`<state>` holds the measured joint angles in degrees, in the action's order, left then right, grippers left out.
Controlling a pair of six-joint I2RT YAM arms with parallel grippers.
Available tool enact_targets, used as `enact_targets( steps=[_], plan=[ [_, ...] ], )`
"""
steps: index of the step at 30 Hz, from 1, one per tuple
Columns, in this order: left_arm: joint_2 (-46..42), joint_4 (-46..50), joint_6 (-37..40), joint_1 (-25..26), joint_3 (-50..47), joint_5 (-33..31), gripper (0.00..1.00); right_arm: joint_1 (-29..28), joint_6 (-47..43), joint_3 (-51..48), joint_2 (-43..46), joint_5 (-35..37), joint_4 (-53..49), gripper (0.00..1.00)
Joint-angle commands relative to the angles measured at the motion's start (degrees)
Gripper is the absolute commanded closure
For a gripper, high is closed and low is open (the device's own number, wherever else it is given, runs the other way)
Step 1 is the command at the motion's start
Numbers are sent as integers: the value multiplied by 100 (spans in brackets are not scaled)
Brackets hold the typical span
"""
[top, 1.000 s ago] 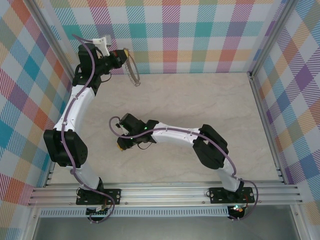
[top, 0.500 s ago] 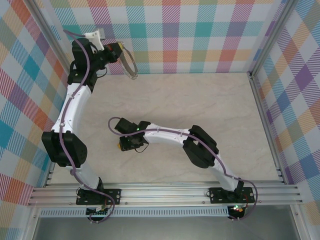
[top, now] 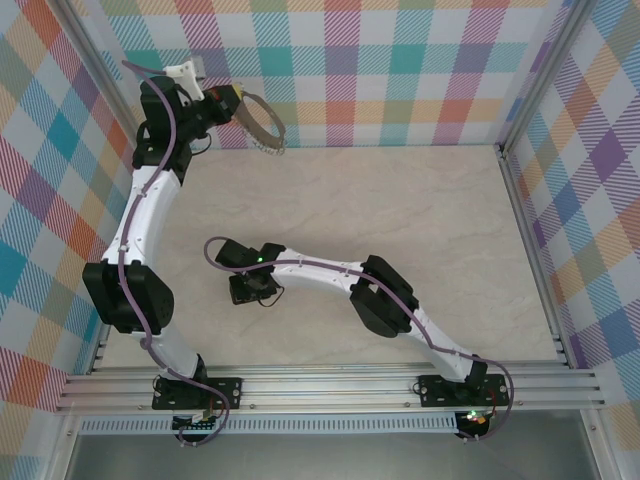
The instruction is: Put the keys on the keyring
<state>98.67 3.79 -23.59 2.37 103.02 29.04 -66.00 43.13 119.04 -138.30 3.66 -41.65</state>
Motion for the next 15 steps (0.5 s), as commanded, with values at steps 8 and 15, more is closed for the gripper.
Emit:
enact_targets(
  steps=[8,15],
  plan=[
    [37,-682,-277,-244,87,205,100,-36,66,861,-563,-12,-651,62],
    [-7,-887,-417,-377,-114,287,100,-36,73,998,-680,-49,-713,67]
  ],
)
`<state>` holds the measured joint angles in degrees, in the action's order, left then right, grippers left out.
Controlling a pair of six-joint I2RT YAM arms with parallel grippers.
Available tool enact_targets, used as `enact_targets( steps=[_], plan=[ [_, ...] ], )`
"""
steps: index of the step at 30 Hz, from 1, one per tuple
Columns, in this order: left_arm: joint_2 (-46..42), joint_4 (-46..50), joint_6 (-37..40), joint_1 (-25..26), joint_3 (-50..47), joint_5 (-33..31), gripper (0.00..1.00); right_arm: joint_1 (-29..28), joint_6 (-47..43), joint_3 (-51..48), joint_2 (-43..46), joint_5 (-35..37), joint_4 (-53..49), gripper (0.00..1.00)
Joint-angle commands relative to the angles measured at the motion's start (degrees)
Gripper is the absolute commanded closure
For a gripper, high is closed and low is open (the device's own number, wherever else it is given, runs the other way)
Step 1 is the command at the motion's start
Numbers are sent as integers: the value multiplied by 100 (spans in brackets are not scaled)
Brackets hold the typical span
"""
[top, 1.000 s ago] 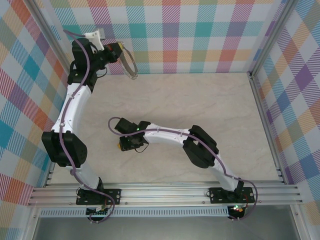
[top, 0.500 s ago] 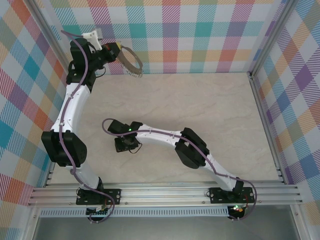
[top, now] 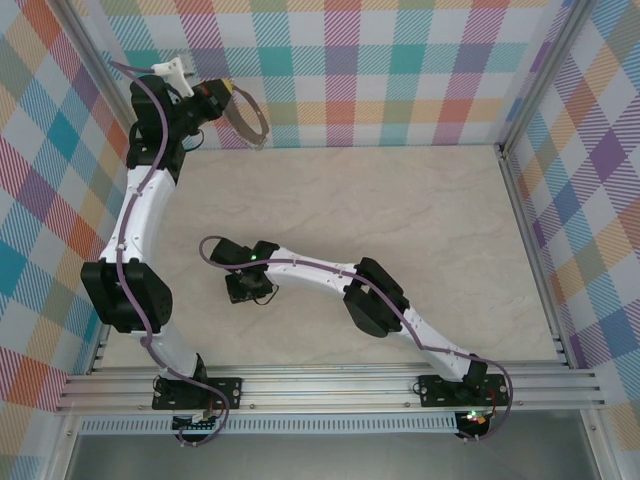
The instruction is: Put the keys on the keyring
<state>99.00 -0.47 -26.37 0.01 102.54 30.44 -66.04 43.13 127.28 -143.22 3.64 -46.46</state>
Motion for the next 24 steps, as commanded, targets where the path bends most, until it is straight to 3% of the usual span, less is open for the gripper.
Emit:
enact_targets(
  steps=[1,14,24],
  plan=[
    [-50,-478,-141,-155,-83,152,100,-32,73,174,-185,-56,-232,68],
    [-55,-559,-201,-177,-103,215,100,-23,46,218,-259,-56,-276,77],
    [-40,-542,-184,-172,-120,252,100,-5,-41,196,-230,-100,-230,94]
  ],
)
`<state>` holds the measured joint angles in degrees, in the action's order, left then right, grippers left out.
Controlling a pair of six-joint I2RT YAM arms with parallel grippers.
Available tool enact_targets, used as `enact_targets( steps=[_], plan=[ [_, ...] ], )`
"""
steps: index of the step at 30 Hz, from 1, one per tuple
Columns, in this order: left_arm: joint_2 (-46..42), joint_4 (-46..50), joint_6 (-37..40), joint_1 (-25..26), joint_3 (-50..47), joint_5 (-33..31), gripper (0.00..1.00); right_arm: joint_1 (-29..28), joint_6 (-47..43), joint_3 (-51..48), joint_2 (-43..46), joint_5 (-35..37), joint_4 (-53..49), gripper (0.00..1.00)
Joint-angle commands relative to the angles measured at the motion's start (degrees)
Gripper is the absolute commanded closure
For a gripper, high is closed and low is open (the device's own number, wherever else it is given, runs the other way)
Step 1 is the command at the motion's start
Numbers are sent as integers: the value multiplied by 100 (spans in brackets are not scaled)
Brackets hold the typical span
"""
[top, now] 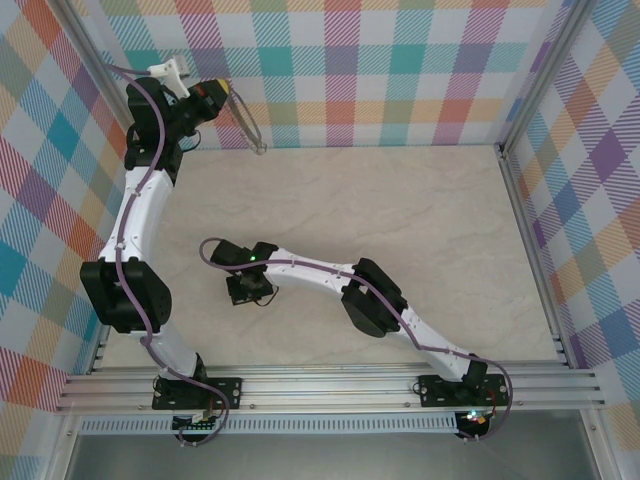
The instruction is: Put the keys on the keyring
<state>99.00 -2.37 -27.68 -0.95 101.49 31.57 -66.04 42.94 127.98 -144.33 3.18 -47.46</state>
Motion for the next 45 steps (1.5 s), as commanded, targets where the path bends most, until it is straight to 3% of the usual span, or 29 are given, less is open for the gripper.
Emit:
enact_targets(
  steps=[1,6,9,21,27,33,45],
  plan=[
    [-45,-343,-52,-81,-15,147,100,-5,-38,114,-100,-53,-124,97],
    [-30,-336,-51,-81,-15,204,100,30,-240,-136,195,48,-90,100],
    [-39,-325,-53,-81,9,268,100,73,-531,-775,743,249,90,100],
    [-76,-479,-244,78,142,698,100,773,-2174,-4664,4383,591,2475,100],
    [-178,-110,257,513,134,832,100,1593,-2428,-5958,5893,-44,3656,100],
    [-270,473,1002,1052,167,1018,100,2696,-2425,-7049,7124,-1271,5043,100],
    [-419,1523,2568,2064,-155,1807,100,4441,-2186,-7810,8197,-3566,6176,100]
  ],
)
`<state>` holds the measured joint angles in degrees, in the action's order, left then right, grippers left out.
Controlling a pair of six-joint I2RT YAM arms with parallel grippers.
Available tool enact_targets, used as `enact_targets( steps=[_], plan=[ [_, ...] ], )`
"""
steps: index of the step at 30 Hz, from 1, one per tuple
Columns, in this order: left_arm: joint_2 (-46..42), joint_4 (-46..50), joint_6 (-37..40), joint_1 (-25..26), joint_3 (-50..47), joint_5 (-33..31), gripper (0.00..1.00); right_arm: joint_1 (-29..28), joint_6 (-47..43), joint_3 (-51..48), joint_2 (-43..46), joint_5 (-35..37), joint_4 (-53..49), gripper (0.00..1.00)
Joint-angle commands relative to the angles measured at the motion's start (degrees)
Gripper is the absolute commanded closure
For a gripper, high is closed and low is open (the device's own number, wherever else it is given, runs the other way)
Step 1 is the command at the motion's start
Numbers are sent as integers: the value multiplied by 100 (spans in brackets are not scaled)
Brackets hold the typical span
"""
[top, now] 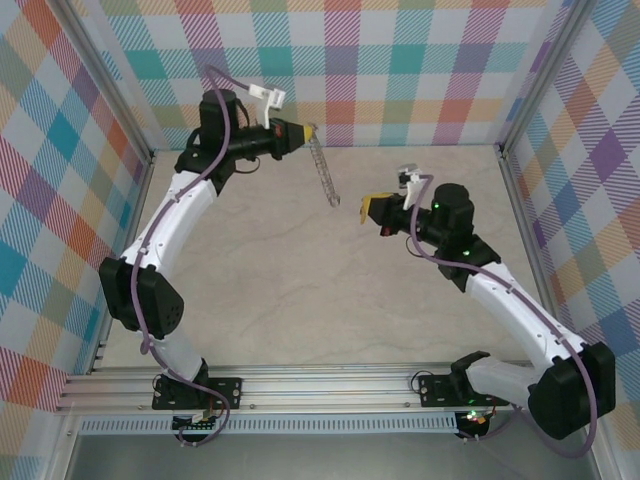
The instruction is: Put the keys on the keyring
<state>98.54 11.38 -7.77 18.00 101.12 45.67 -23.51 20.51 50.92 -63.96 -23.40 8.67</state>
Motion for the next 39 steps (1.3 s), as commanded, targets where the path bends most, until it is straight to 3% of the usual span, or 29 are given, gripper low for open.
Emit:
enact_targets(
  steps=[1,8,16,39],
  plan=[
    [-408,159,622,230,-188,435,100,261,58,-108,218,-1005,566,100],
    [-591,662,1151,638,-413,672,100,487,-12,-39,570,-1373,412,100],
    [-413,1367,1568,1024,61,839,100,509,0,91,787,-1396,399,100],
    [-687,1895,2208,1746,91,-54,100,506,561,191,396,-1639,1102,100]
  ],
)
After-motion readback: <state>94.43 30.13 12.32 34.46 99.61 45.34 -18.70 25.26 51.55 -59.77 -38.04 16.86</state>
